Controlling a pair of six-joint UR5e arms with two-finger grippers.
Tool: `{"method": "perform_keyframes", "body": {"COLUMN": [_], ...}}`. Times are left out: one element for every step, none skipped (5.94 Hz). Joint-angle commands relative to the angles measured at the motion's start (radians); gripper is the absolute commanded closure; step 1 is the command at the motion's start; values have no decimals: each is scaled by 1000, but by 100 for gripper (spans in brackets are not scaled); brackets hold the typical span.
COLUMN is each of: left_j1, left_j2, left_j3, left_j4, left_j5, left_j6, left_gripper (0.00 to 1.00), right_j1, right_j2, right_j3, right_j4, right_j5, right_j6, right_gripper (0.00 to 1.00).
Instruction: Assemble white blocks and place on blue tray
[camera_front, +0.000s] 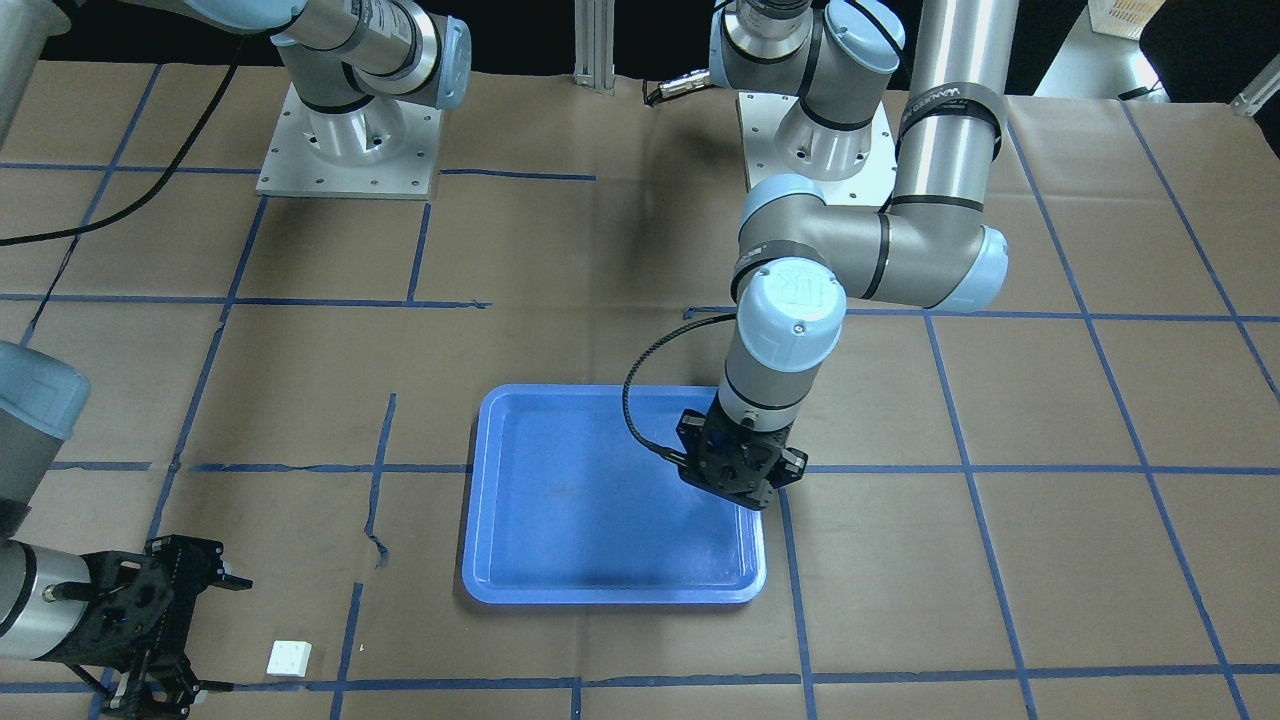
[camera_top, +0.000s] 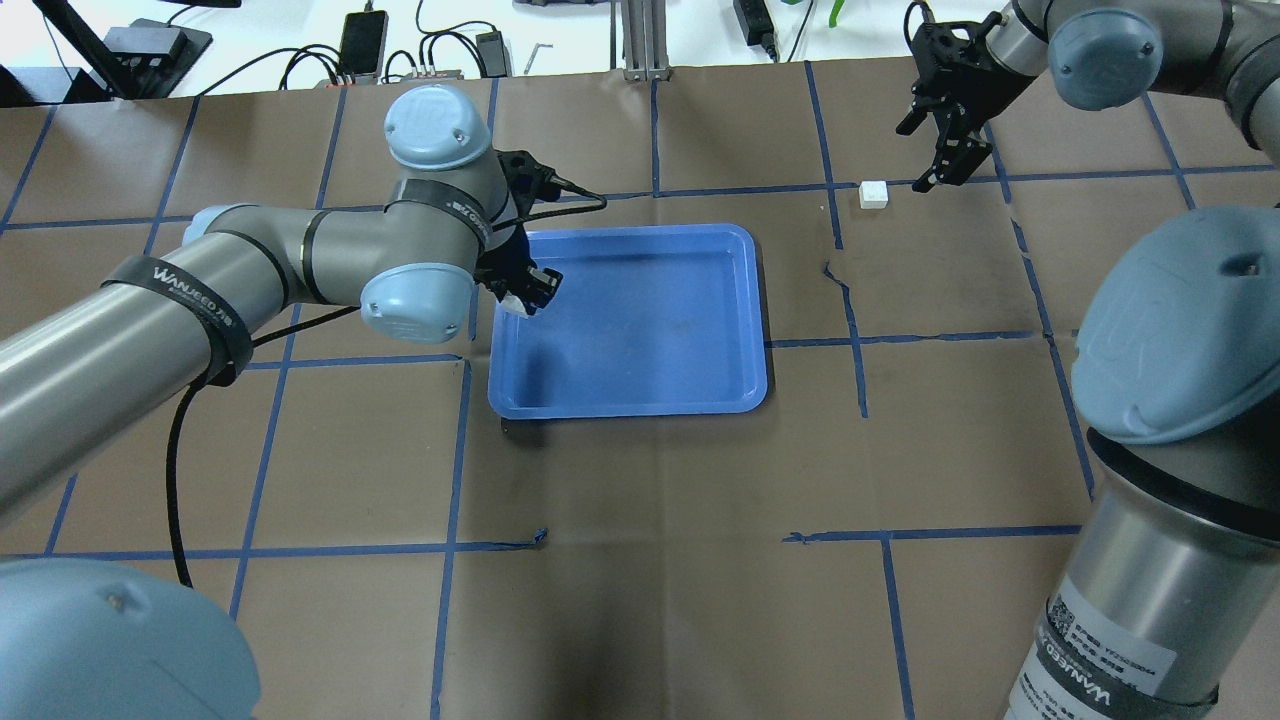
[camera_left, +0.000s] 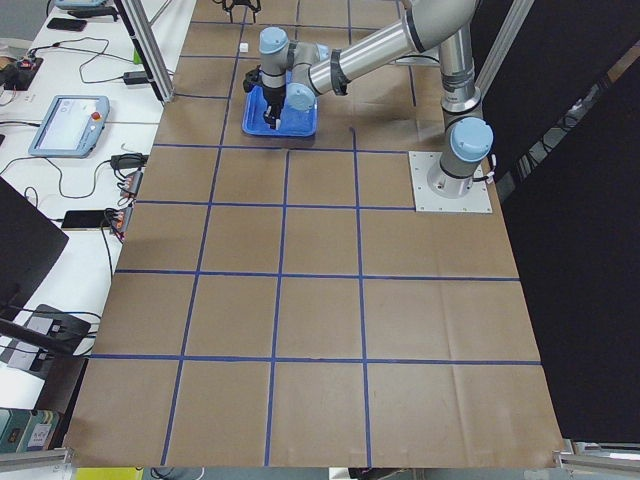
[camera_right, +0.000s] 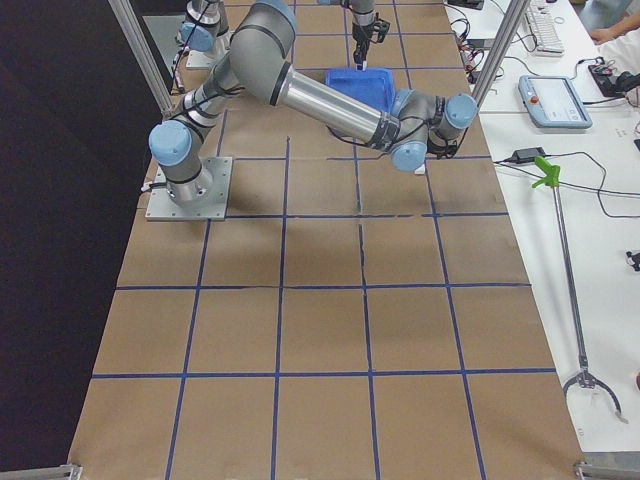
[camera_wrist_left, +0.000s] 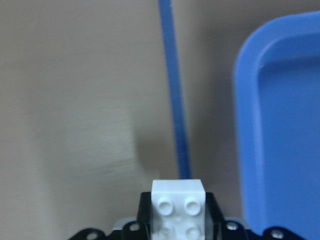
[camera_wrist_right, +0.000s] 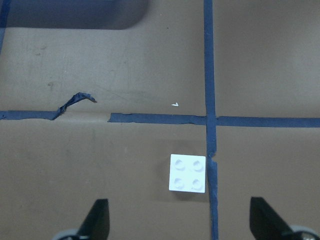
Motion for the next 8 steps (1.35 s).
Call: {"method": "perform_keyframes", "body": {"left_j1": [-91, -94, -105, -114, -135, -142, -143, -142], "left_j2": [-28, -57, -57, -67, -73, -79, -79, -85], "left_j3": [1, 7, 6, 4, 1, 1, -2, -7], "left_j4": [3, 12, 14, 22, 38, 46, 51, 78], "left_j5": [6, 6, 6, -3, -5, -5, -5, -5], "left_j6": [330, 510, 649, 744, 789, 791, 790, 787], "left_gripper": [84, 84, 83, 83, 83, 83, 83, 80], "right_j1": [-9, -9, -9, -9, -9, -9, -9, -9], "right_j2": [44, 72, 87, 84, 81, 80, 80, 78], "right_j3": [9, 9, 10, 34, 47, 39, 39, 39], "right_j4": [-3, -60, -78, -76, -78, -78, -84, -96], "right_j5": [47, 78, 78, 77, 80, 84, 108, 109], "right_j6": [4, 6, 7, 10, 10, 10, 3, 2], "right_gripper": [0, 0, 0, 0, 0, 4, 22, 40]}}
